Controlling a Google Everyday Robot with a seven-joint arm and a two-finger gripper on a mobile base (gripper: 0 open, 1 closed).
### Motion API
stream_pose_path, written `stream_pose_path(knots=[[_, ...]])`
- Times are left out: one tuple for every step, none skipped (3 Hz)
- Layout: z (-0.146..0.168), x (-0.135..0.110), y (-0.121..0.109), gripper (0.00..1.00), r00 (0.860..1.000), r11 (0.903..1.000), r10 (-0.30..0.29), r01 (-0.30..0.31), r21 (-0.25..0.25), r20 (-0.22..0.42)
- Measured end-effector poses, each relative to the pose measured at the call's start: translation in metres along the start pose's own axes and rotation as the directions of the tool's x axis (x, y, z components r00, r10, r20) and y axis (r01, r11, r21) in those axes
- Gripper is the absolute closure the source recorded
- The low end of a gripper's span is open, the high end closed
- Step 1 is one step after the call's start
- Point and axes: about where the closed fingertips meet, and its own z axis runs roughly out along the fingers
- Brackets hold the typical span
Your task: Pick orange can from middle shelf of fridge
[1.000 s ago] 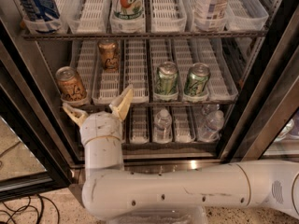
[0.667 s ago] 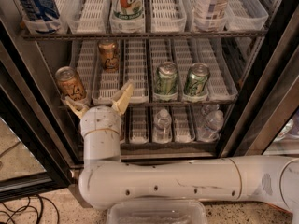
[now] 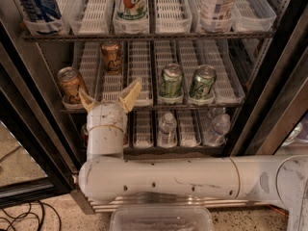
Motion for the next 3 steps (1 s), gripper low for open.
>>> stream_pose_path(knots=[[0.006, 0.000, -0.006, 0.04, 1.000, 0.9996, -0.002, 0.002, 0.029, 0.005], [0.014, -0.002, -0.010, 0.04, 1.000, 0.9992, -0.003, 0.003, 0.041, 0.017], [0.028, -0.002, -0.005, 0.05, 1.000, 0.9996, 0.021, -0.021, 0.018, 0.015]])
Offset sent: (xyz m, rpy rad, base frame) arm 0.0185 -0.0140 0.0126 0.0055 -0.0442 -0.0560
